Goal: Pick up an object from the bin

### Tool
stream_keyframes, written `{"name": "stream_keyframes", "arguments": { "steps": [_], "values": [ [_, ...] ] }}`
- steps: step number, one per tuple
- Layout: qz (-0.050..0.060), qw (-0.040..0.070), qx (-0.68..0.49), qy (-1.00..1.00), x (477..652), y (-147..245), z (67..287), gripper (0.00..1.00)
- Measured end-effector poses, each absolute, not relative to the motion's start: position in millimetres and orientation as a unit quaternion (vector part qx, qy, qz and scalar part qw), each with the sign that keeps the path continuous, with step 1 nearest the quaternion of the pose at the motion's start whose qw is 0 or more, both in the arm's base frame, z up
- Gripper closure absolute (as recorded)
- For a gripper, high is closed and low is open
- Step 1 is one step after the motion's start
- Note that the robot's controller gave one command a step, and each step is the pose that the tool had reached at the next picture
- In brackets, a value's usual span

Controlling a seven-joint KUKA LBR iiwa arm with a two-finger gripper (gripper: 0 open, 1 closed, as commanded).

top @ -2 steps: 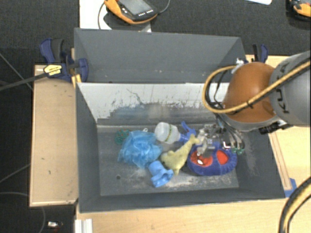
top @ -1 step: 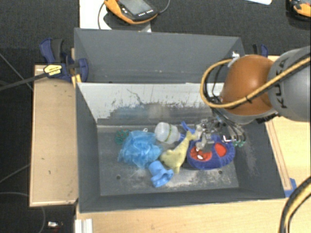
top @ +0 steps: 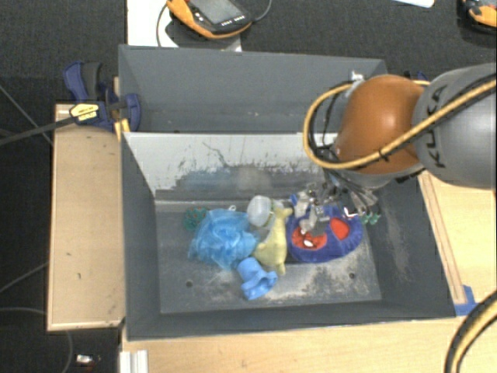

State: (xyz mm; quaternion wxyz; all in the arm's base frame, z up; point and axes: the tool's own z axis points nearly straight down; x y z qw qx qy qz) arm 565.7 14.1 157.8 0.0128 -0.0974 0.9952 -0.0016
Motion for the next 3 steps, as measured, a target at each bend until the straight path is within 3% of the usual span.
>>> {"name": "stream_keyframes", "arguments": {
  "steps": [1, 2, 3],
  "values": [
    [-0.001, 0.013, -0.089, 0.996, 567.0, 33.0, 160.0, 1.00],
    [-0.001, 0.012, -0.073, 0.997, 563.3, 33.6, 229.9, 1.00],
    [0.000, 0.016, -0.016, 1.000, 567.0, 47.6, 251.7, 1.00]
  ]
}}
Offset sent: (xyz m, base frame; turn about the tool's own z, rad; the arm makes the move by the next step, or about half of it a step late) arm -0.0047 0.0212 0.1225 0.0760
